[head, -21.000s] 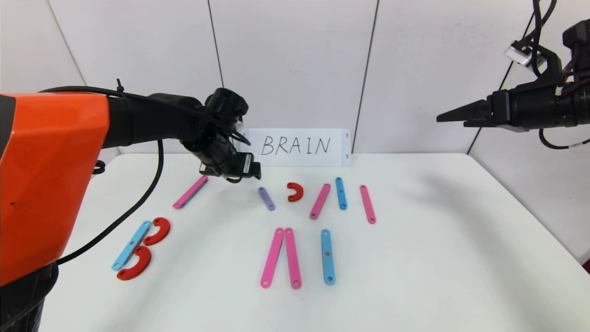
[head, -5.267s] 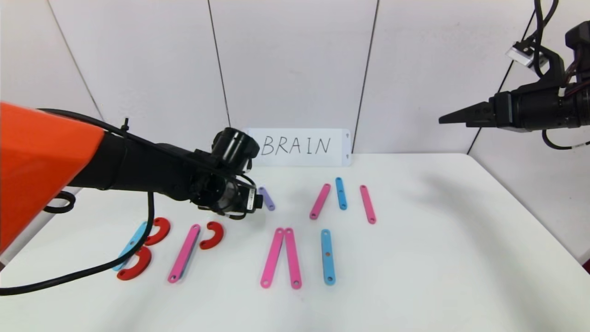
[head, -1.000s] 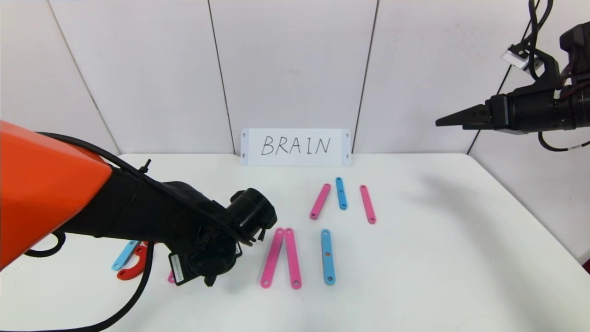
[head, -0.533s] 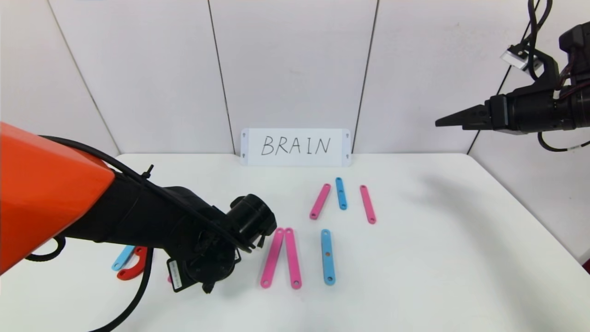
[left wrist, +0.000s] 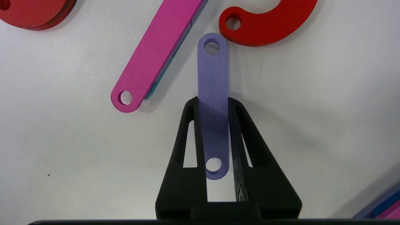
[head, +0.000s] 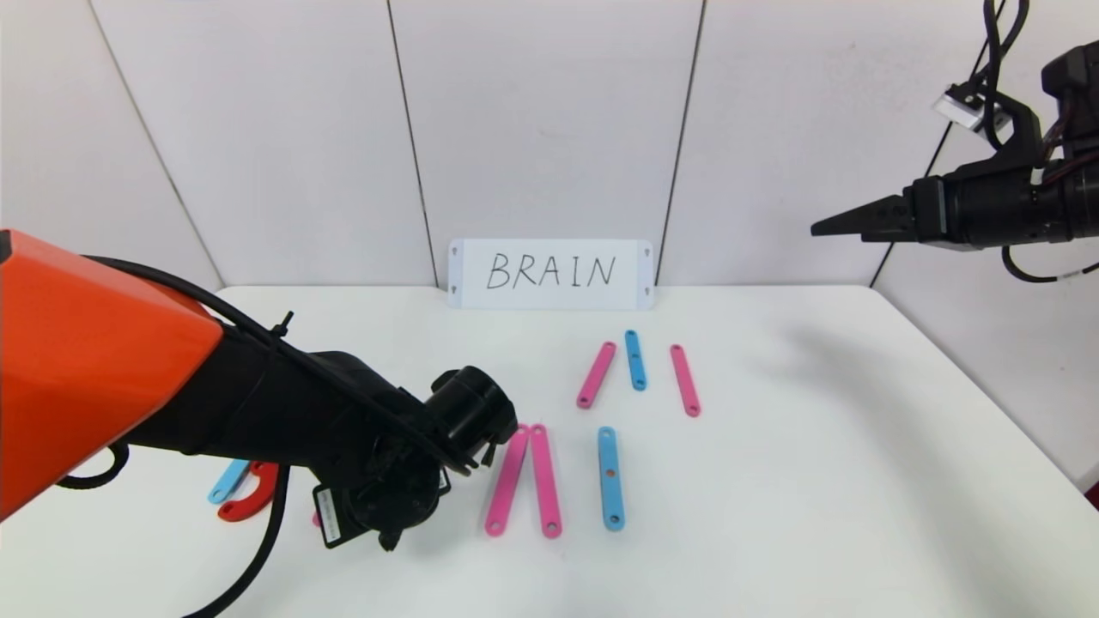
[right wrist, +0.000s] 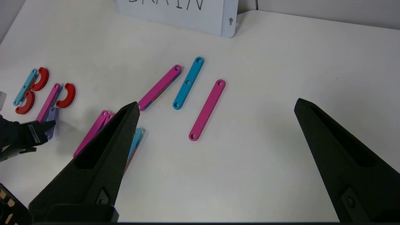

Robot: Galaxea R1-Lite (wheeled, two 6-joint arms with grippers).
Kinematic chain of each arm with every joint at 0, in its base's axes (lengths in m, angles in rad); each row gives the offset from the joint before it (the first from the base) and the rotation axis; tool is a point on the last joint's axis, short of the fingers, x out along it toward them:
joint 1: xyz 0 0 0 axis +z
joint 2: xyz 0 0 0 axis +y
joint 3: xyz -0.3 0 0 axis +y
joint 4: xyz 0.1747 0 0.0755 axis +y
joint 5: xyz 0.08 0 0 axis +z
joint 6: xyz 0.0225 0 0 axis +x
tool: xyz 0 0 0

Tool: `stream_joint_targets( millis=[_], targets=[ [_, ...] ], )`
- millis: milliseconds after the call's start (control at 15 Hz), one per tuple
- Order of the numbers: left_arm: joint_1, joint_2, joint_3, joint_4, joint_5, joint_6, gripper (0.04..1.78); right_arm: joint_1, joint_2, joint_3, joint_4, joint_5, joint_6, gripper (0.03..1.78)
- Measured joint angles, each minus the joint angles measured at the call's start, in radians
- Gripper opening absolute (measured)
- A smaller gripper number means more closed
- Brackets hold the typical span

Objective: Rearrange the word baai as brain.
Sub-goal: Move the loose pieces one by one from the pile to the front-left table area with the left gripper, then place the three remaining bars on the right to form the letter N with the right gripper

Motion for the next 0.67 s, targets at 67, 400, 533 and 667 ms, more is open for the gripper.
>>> stream_joint_targets(
  millis=[67,400,533,667],
  targets=[
    [0.000,0.002,0.001,0.002,0.002,0.000,0.30,0.000,0.000,0.000,0.000,0.000,0.000,1.73],
    [0.000,0.009,0.006,0.001,0.006,0.000,0.82,0.001,0.003,0.000,0.000,0.000,0.000,1.74],
    [0.000,0.009,0.003,0.002,0.005,0.001,1.17,0.001,0.003,0.000,0.000,0.000,-0.001,1.74],
    [0.000,0.006,-0.009,0.002,0.003,0.008,1.46,0.001,0.004,0.000,0.000,0.000,-0.001,1.73]
  ],
)
